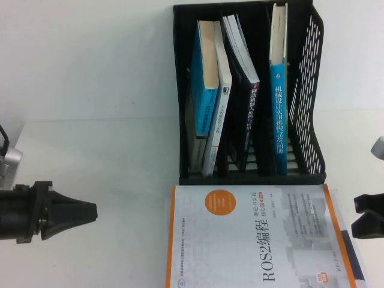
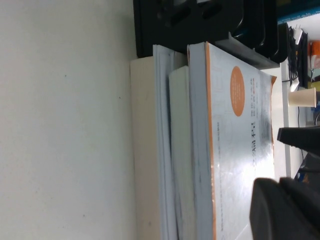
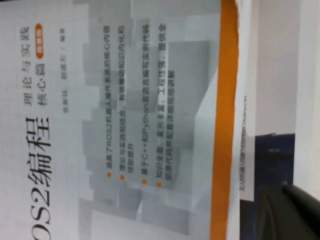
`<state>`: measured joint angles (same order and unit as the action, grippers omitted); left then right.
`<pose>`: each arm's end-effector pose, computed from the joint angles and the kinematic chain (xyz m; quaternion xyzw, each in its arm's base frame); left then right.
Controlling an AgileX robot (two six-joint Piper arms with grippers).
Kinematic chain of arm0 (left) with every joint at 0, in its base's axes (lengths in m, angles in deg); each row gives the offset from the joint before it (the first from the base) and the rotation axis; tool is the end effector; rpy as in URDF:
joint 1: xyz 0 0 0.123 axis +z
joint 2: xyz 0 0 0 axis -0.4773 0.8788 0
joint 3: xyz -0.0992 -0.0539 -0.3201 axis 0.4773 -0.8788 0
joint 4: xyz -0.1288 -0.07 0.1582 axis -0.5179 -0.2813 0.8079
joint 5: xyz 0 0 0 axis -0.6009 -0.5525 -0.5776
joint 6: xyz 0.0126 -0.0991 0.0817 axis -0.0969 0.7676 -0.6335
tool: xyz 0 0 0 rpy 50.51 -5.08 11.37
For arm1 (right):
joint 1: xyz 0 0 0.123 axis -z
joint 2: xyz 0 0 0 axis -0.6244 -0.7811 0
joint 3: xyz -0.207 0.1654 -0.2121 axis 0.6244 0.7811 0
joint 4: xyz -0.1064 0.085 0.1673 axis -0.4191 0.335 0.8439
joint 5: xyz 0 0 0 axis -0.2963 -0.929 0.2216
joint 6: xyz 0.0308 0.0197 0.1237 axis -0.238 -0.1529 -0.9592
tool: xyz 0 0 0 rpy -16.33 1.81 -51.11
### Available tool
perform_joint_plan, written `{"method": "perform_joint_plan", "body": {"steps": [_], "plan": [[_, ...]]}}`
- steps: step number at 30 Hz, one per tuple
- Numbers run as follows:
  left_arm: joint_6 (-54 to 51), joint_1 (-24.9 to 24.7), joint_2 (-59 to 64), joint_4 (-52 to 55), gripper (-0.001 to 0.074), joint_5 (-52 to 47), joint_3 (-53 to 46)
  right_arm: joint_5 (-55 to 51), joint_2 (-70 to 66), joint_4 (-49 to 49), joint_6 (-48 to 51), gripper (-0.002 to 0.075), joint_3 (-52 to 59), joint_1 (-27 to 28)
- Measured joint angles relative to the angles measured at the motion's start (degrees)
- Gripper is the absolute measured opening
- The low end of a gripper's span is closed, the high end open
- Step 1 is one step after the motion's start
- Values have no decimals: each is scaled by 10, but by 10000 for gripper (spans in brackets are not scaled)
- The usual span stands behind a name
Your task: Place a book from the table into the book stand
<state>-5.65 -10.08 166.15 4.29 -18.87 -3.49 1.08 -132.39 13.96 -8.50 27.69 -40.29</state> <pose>0.2458 -0.0380 0.2725 -0.0790 0.8501 -0.4862 0.1862 0.2451 0.0578 0.2391 0.0190 0.9657 0.2113 0.1496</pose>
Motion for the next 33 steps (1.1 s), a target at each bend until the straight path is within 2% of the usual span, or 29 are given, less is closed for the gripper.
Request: {"method": "perform_joint_plan", "body": {"steps": [8, 20, 27, 33], "plan": [[0, -28, 1, 18, -4, -1, 0, 2, -30, 18, 20, -4, 0, -2], [8, -29, 2, 30, -4, 13, 0, -14, -41, 78, 63, -4, 0, -13], [12, -29, 2, 33, -4, 21, 0, -15, -57, 99, 72, -4, 0, -45], [15, -29, 2, 46, -4, 25, 0, -13, -58, 122, 85, -4, -1, -51]]}}
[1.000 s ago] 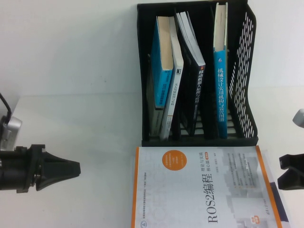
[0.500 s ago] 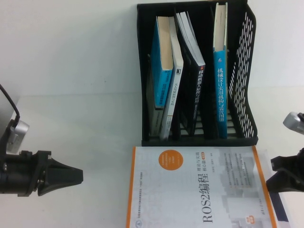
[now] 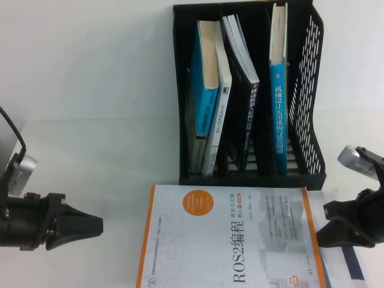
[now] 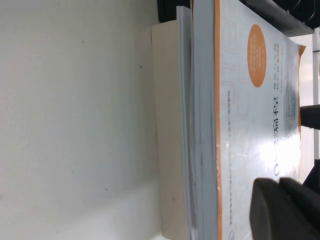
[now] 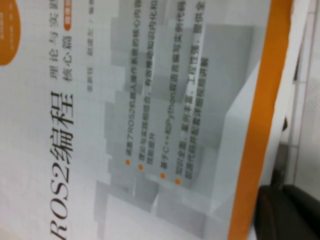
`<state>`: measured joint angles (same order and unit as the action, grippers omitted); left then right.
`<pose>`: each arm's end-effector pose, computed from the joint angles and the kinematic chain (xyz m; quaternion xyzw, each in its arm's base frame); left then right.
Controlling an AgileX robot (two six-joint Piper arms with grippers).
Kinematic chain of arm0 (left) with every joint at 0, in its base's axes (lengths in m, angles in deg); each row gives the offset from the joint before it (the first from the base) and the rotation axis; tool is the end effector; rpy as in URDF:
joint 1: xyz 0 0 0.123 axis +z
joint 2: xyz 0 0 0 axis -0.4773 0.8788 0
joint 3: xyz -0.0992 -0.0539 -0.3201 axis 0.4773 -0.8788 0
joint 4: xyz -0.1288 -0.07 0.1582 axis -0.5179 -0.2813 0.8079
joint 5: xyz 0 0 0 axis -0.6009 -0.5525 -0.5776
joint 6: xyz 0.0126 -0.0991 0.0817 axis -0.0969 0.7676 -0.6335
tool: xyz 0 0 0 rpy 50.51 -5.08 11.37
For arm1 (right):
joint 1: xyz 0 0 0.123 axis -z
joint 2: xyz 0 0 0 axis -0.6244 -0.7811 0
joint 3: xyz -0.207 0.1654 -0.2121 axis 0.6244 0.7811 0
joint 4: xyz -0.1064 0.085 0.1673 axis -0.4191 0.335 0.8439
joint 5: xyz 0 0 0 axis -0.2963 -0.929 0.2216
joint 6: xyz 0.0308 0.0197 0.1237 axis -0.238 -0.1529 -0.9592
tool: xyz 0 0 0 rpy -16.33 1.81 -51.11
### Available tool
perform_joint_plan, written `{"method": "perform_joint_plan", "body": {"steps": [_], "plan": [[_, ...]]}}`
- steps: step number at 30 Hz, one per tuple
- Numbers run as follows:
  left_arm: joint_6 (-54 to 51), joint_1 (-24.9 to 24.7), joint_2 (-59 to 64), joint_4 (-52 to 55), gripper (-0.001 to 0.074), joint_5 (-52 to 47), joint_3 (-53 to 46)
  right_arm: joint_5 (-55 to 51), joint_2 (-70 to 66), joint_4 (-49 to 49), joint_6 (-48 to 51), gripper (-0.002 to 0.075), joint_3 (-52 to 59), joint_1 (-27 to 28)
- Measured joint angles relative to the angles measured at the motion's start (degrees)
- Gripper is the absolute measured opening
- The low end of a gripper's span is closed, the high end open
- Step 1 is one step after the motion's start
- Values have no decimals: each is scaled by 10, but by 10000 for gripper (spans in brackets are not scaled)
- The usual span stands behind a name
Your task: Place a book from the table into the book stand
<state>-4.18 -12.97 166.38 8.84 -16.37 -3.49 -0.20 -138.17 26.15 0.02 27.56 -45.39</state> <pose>0.2410 -0.0458 0.2623 -0.0541 0.8732 -0.4577 0.1583 0.2543 0.0954 0.2232 -0.0084 0.9543 0.2773 0.1112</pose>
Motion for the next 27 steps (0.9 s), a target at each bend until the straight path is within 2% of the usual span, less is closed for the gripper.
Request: {"method": "perform_joint_plan", "body": {"steps": [12, 19, 27], "plan": [[2, 0, 0, 1, -4, 0, 0, 1, -1, 1, 11, -4, -55, 0], [8, 0, 0, 6, -4, 0, 0, 9, -43, -78, -57, -4, -62, 0], [13, 0, 0, 6, -4, 0, 0, 2, -59, -78, -79, -4, -72, 0]]}}
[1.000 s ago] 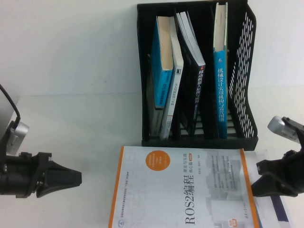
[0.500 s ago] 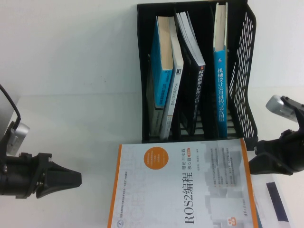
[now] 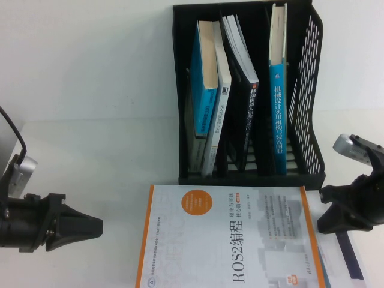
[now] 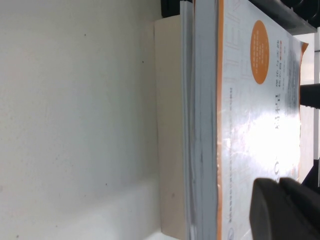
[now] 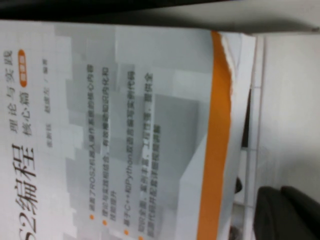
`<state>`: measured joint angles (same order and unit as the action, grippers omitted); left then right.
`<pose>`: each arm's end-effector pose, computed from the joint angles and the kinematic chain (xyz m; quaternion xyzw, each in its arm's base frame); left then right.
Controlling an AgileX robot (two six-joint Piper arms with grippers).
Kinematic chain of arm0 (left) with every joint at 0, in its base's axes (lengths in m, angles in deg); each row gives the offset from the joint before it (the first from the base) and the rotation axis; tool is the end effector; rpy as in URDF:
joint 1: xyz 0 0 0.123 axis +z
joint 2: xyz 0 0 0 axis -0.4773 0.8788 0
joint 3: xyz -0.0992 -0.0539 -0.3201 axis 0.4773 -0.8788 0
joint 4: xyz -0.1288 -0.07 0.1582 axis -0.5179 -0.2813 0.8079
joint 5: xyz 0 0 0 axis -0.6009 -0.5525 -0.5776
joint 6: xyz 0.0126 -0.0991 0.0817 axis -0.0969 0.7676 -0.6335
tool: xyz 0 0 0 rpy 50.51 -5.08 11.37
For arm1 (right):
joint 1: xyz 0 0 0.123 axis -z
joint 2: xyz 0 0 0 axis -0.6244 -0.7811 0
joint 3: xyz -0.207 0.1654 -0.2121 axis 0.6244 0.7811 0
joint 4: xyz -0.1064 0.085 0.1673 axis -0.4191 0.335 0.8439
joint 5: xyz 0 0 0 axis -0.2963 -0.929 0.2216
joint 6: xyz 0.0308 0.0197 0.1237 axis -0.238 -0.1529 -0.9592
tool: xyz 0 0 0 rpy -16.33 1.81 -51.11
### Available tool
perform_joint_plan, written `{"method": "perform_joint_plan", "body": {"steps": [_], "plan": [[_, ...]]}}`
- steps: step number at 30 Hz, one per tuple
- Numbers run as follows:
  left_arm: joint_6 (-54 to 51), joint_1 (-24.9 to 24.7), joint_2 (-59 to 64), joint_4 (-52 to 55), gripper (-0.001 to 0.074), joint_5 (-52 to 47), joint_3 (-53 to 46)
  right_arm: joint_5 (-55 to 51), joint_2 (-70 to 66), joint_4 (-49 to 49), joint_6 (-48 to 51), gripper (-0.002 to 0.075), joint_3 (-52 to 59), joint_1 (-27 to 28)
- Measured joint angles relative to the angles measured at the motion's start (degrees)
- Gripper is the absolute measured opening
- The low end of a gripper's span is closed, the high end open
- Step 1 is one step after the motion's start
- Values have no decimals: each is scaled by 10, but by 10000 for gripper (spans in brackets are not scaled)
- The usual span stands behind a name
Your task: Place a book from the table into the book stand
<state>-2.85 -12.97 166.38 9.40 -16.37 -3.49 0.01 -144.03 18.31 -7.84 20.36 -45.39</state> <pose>0.2401 -0.0456 0.2615 -0.0612 0.8744 -0.4570 0.1508 0.2891 0.0913 0.2145 0.0038 0.9652 0.2418 0.0996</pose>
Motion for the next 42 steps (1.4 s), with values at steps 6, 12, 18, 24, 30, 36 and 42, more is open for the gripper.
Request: {"method": "perform_joint_plan", "body": {"steps": [6, 12, 18, 24, 30, 36, 42], "plan": [[0, 0, 0, 0, -4, 1, 0, -1, -10, 48, 39, -4, -1, -1], [0, 0, 0, 1, -4, 5, 0, 2, -14, 71, 86, -4, -1, -10], [0, 0, 0, 2, -4, 6, 0, 1, -18, 99, 108, -4, -1, -15], [0, 0, 0, 1, -4, 7, 0, 1, -20, 103, 120, -4, -1, -16], [0, 0, 0, 2, -4, 8, 0, -20, -11, 26, 59, -4, -40, 16], [0, 0, 0, 2, -4, 8, 0, -38, 34, 18, 59, -4, -122, 35], [0, 0, 0, 2, -4, 8, 0, -54, 48, 62, 141, -4, -175, -12]]}}
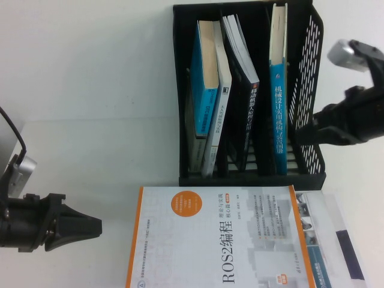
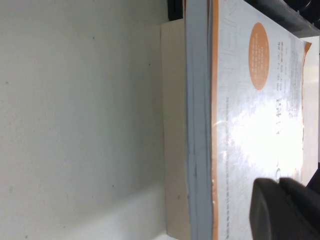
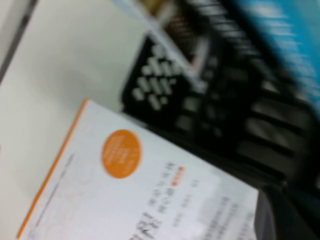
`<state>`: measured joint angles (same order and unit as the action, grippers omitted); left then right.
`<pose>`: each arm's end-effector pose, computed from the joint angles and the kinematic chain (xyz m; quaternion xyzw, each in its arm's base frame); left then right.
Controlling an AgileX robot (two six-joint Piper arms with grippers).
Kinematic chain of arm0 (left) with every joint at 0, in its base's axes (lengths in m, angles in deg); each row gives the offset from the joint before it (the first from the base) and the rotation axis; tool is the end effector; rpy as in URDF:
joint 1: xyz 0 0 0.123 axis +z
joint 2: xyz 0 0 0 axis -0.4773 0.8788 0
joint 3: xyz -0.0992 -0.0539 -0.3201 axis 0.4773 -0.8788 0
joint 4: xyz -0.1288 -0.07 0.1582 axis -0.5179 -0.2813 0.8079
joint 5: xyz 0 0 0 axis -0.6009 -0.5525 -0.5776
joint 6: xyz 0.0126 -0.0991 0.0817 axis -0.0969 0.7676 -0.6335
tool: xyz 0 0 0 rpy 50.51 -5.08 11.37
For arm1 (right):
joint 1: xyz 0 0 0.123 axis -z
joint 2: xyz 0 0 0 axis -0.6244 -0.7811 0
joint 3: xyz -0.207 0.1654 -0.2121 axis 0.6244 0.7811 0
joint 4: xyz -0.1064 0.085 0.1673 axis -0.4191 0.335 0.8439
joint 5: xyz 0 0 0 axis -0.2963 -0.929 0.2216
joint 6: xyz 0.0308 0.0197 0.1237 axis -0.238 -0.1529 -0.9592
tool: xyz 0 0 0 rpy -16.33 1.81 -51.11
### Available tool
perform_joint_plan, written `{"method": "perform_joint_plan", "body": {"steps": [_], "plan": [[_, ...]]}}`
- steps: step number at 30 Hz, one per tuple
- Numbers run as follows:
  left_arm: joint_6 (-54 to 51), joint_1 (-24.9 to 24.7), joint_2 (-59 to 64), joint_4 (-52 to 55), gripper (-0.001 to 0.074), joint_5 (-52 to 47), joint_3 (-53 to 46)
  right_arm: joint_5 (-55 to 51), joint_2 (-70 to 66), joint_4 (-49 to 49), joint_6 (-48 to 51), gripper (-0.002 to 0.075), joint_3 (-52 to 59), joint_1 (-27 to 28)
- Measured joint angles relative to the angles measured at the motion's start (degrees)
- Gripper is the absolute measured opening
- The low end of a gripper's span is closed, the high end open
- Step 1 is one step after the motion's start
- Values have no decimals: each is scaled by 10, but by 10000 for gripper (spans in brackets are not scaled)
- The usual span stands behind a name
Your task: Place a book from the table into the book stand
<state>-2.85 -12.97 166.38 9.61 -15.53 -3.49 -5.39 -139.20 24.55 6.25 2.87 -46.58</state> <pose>0.2410 -0.0443 0.2603 -0.0630 0.8770 -0.4508 0.1537 0.3235 0.1156 0.3210 -0.1475 0.9039 0.2890 0.2786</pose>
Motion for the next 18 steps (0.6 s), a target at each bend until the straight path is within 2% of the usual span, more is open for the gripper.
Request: {"method": "perform_joint_plan", "body": {"steps": [7, 18], "plan": [[0, 0, 0, 0, -4, 0, 0, 55, -2, 23, 34, -4, -3, -61], [0, 0, 0, 0, -4, 0, 0, 101, -79, 77, 54, -4, -45, -73]]}}
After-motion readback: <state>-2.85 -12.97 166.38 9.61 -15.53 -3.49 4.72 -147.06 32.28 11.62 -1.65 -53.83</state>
